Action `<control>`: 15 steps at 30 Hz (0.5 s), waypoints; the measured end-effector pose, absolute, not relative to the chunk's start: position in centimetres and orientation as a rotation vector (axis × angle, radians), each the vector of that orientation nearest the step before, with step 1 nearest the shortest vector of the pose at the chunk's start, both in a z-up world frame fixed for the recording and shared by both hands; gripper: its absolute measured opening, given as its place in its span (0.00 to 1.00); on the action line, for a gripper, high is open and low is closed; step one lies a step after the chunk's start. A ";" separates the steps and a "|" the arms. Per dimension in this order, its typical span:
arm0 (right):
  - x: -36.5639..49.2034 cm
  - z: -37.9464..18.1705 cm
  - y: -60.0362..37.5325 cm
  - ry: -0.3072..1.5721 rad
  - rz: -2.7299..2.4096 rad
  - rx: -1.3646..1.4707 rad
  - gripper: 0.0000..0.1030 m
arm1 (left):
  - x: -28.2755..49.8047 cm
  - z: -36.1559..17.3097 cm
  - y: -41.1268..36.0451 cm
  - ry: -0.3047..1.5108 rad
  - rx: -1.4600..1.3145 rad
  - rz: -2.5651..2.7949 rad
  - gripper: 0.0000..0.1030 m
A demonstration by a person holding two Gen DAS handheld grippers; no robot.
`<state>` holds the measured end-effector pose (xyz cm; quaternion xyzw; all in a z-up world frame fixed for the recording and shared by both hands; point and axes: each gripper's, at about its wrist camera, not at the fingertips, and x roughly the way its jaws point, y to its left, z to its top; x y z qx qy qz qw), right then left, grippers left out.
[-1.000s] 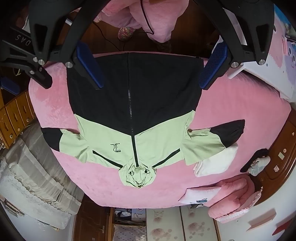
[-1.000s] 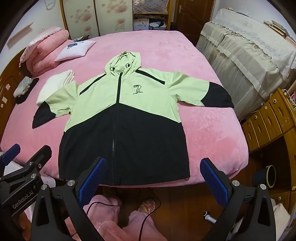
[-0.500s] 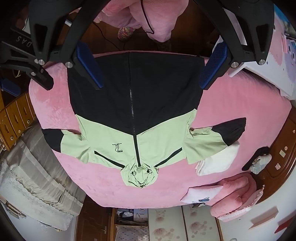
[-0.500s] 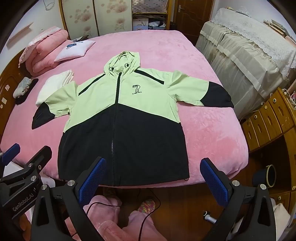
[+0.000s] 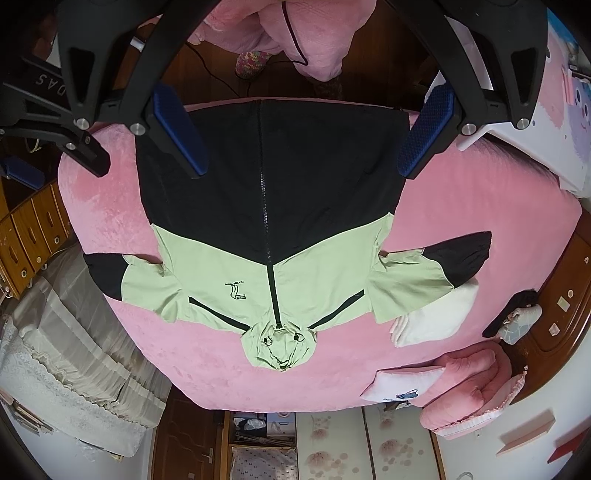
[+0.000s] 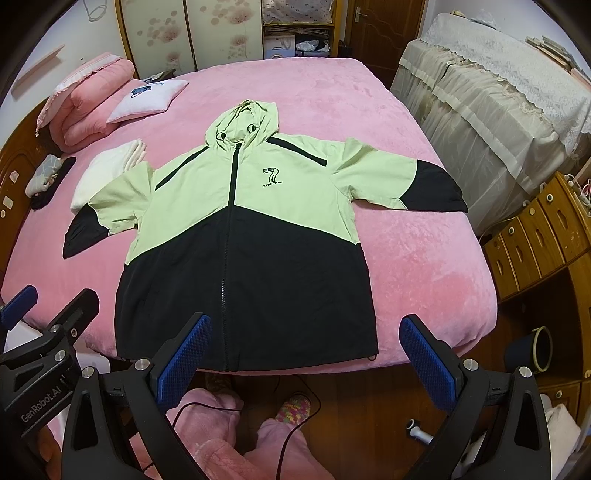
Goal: Fold large clothes
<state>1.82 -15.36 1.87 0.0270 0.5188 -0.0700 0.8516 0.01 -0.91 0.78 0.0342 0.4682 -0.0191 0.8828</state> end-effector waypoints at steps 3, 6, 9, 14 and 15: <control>1.9 1.8 -15.4 1.093 -0.147 0.058 1.00 | 0.1 0.9 -0.9 0.974 0.071 -0.041 0.99; 2.0 1.8 -15.5 1.093 -0.145 0.058 1.00 | 0.0 0.8 -0.9 0.973 0.074 -0.040 0.99; 2.2 1.7 -15.6 1.093 -0.145 0.059 1.00 | 0.2 0.9 -0.8 0.971 0.076 -0.040 0.99; 2.5 1.7 -15.8 1.094 -0.147 0.060 1.00 | 0.6 1.2 -0.8 0.967 0.080 -0.033 0.99; 2.5 1.7 -15.8 1.093 -0.146 0.059 1.00 | 0.7 1.3 -0.9 0.966 0.080 -0.032 0.99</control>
